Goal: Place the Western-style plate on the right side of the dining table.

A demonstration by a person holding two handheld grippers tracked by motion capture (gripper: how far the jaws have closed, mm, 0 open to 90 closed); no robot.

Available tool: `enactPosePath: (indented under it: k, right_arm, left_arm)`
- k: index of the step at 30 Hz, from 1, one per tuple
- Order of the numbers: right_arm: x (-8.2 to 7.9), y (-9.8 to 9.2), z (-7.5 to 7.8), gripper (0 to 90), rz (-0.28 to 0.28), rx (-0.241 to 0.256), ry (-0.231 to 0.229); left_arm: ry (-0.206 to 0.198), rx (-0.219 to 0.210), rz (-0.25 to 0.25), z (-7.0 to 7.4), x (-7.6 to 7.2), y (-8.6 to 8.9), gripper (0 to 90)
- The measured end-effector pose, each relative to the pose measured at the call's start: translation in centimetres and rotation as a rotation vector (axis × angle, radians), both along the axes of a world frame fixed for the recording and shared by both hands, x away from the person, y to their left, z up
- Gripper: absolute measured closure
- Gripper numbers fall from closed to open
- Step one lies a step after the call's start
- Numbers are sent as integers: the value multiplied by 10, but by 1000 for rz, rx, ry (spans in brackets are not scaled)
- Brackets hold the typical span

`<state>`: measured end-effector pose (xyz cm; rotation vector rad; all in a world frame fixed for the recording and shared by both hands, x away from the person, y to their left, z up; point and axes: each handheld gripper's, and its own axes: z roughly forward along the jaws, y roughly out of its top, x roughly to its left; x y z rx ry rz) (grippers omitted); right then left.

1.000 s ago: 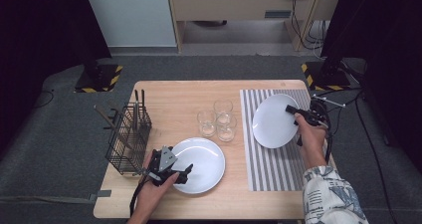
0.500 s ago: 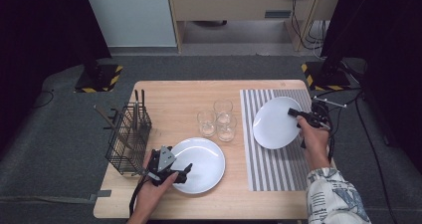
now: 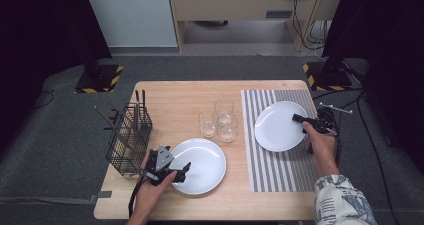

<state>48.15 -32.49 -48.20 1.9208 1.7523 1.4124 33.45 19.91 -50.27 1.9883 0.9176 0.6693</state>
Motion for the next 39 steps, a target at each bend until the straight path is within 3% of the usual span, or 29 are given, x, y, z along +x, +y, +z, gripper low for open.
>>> enactPosePath:
  k: [7,19,26,39]
  right_arm:
    - [-2,-11,-13,695,29,-67,16]
    - [-6,-20,-30,625,84,-81,1]
    - [-7,-21,-32,598,107,-100,-1]
    - [-6,-23,-45,500,108,-110,24]
  left_arm:
    - [-5,1,-3,0,0,-1,44]
    - [-2,4,-7,0,0,-1,46]
    - [-2,5,-6,-1,0,-2,46]
    - [-2,6,-9,0,0,-1,47]
